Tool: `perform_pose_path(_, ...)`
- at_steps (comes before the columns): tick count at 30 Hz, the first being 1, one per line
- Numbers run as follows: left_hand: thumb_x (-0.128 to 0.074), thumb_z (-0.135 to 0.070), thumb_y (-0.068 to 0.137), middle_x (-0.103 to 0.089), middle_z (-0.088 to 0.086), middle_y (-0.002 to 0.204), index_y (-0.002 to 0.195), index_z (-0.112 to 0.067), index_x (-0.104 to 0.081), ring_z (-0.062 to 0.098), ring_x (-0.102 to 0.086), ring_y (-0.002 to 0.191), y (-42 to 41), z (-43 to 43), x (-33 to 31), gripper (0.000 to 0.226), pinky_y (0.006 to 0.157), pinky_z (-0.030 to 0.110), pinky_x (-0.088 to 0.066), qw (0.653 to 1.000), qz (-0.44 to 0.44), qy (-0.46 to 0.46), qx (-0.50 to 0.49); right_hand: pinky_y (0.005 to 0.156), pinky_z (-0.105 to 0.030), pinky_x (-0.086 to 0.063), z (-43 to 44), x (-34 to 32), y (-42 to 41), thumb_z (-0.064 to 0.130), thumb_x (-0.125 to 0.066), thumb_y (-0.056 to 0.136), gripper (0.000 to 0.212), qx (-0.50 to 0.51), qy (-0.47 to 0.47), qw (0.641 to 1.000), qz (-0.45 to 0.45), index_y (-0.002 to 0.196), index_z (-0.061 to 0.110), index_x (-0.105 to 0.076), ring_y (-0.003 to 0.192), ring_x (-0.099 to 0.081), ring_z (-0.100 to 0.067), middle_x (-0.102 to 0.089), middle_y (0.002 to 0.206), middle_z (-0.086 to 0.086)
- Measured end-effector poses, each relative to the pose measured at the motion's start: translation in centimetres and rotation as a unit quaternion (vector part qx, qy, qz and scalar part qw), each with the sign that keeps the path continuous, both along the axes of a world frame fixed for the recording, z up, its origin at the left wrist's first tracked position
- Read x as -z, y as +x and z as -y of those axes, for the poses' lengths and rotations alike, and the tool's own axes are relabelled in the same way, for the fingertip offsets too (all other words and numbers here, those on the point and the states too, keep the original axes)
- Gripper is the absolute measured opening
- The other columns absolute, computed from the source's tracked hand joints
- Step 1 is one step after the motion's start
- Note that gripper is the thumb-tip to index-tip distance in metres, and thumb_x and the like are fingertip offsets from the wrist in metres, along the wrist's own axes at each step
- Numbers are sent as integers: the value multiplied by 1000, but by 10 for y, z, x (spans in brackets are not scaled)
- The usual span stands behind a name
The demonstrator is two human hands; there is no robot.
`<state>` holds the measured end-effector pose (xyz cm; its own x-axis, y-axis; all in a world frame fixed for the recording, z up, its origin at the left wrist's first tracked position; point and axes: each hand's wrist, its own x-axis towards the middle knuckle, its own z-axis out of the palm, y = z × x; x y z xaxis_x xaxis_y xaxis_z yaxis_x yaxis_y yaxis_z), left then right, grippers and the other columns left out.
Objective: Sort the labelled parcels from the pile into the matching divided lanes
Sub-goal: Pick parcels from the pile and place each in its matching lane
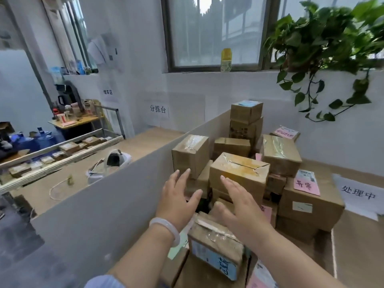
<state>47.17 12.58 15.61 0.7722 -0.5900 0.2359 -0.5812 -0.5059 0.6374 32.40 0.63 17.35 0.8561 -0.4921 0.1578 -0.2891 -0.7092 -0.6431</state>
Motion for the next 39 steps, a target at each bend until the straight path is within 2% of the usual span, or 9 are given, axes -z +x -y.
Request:
perform_pose_path(10,-51,-50,95,-2,-7,162,154,-34,-14,19,-7,149,114,45,-7,72,120,42,-18,997,-43,-48,35,116,-33,-20,9,-20,140,36,-47,100,57,91,142,984,56,152,37,-22,146,-15,-9,-22,158,13)
perform_pose_path(16,-55,-46,94,-33,-3,144,152,-26,-30,18,-36,133,133,58,-11,66,111,36,-38,990,-83,-97,51,119,-44,-24,10,-16,171,23,-48,96,66,125,240,962,36,152,41,-18,147,-20,-19,-19,161,6)
perform_pose_path(21,-66,-57,81,-27,-12,122,145,-40,-33,14,-40,119,126,51,-24,74,100,35,-47,979,-122,-155,51,106,-21,-26,-7,-19,155,8,-46,96,67,84,242,959,125,149,43,-26,129,-24,3,-28,141,25)
perform_pose_path(25,-76,-46,77,-30,-10,119,135,-40,-44,4,-43,106,112,47,-42,66,87,13,-36,960,-151,-230,57,109,-14,-17,-21,-20,137,6,-48,95,68,73,173,968,169,143,51,-29,123,-17,29,-24,141,37)
perform_pose_path(29,-71,-48,80,-44,-7,126,115,-48,-53,5,-54,104,98,44,-44,39,83,17,-46,915,-241,-315,80,112,-26,-23,-17,-27,110,27,-48,101,57,167,231,923,259,146,52,-24,134,-23,4,-27,144,29)
perform_pose_path(31,-65,-50,84,-55,0,127,116,-46,-55,11,-61,108,86,46,-41,34,92,33,-54,860,-349,-351,123,115,-38,-20,-6,-29,95,42,-49,99,59,216,291,891,274,147,55,-17,141,-24,-9,-27,151,21)
perform_pose_path(34,-56,-35,96,-63,6,120,125,-27,-56,21,-65,108,62,52,-39,30,84,35,-58,785,-477,-351,181,116,-46,-28,3,-24,78,45,-54,95,58,188,411,845,286,144,57,-24,135,-42,-19,-44,146,10)
perform_pose_path(36,-52,-37,98,-63,6,120,128,-28,-55,20,-65,108,50,55,-34,31,87,35,-58,797,-468,-325,200,107,-45,-43,2,-21,66,38,-59,93,57,186,430,827,312,141,52,-33,120,-57,-19,-57,132,5)
perform_pose_path(39,-52,-60,88,-54,-5,130,119,-61,-47,14,-58,115,40,61,-24,31,97,40,-54,896,-313,-235,208,104,-44,-45,-2,-15,45,49,-70,82,66,243,365,844,308,134,62,-31,118,-56,-18,-52,135,7)
